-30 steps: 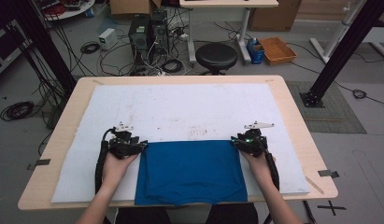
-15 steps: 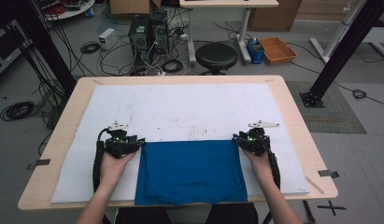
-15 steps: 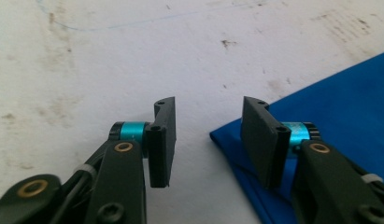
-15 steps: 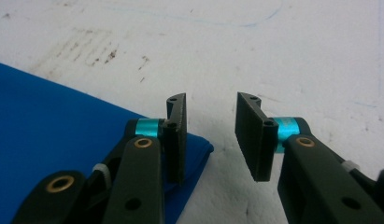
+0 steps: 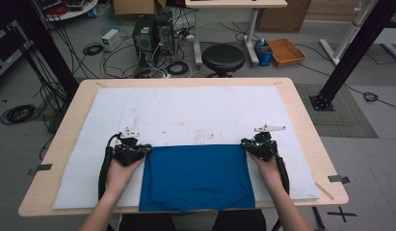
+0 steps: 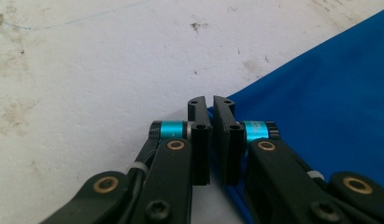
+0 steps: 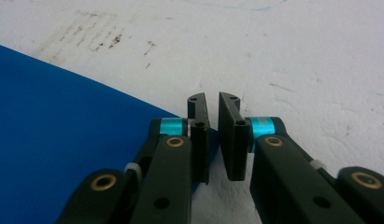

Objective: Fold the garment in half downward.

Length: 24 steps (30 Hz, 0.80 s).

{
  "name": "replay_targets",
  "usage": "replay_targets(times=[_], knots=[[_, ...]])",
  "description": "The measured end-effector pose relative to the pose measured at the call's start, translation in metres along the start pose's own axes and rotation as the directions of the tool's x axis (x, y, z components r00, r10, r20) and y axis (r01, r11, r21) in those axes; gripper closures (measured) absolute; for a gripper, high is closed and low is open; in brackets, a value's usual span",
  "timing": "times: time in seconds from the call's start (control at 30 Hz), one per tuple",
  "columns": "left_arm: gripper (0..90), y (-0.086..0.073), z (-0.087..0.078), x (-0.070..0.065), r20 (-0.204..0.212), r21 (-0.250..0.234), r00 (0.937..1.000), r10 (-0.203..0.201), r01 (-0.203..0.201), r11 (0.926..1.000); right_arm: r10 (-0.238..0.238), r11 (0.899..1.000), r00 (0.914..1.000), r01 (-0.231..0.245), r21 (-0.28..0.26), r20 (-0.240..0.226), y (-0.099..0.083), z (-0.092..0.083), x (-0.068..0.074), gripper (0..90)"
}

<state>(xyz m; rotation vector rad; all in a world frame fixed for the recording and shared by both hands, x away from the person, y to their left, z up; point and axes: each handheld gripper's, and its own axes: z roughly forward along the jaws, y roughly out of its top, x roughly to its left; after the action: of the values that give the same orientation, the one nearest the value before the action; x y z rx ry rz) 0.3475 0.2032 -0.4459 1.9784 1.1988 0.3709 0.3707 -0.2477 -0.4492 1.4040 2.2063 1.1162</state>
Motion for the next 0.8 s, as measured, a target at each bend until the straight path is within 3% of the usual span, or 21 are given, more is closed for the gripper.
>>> replay_targets(times=[0.23, 0.33, 0.63, 0.7, 0.77, 0.8], knots=[[86.8, 0.006, 0.005, 0.003, 0.007, -0.003, 1.0000, 0.001, -0.001, 1.0000, -0.010, 1.000, 0.9999, 0.010, -0.006, 0.002, 0.009, 0.001, -0.004, 86.2], [86.8, 0.018, 0.012, 0.007, -0.007, -0.015, 1.0000, 0.003, -0.003, 0.9999, -0.020, 1.000, 0.9995, 0.021, -0.008, 0.026, 0.015, 0.004, -0.007, 86.3], [86.4, 0.040, 0.028, 0.013, -0.026, -0.024, 0.9995, 0.016, -0.016, 0.9996, 0.015, 0.999, 0.9989, -0.014, -0.034, 0.045, 0.028, 0.014, -0.024, 85.7], [85.3, 0.041, 0.027, 0.012, -0.028, -0.053, 0.9996, 0.005, -0.007, 0.9985, 0.008, 0.999, 0.9990, -0.007, -0.038, 0.044, 0.029, 0.014, -0.024, 83.7], [78.9, 0.040, 0.025, 0.011, -0.033, -0.067, 0.9995, 0.002, -0.004, 0.9977, -0.001, 0.999, 0.9988, 0.003, -0.041, 0.050, 0.030, 0.013, -0.023, 79.9], [75.1, 0.040, 0.019, 0.010, -0.049, -0.096, 0.9988, 0.004, -0.009, 0.9953, -0.020, 0.998, 0.9980, 0.023, -0.053, 0.060, 0.031, 0.009, -0.022, 75.4]])
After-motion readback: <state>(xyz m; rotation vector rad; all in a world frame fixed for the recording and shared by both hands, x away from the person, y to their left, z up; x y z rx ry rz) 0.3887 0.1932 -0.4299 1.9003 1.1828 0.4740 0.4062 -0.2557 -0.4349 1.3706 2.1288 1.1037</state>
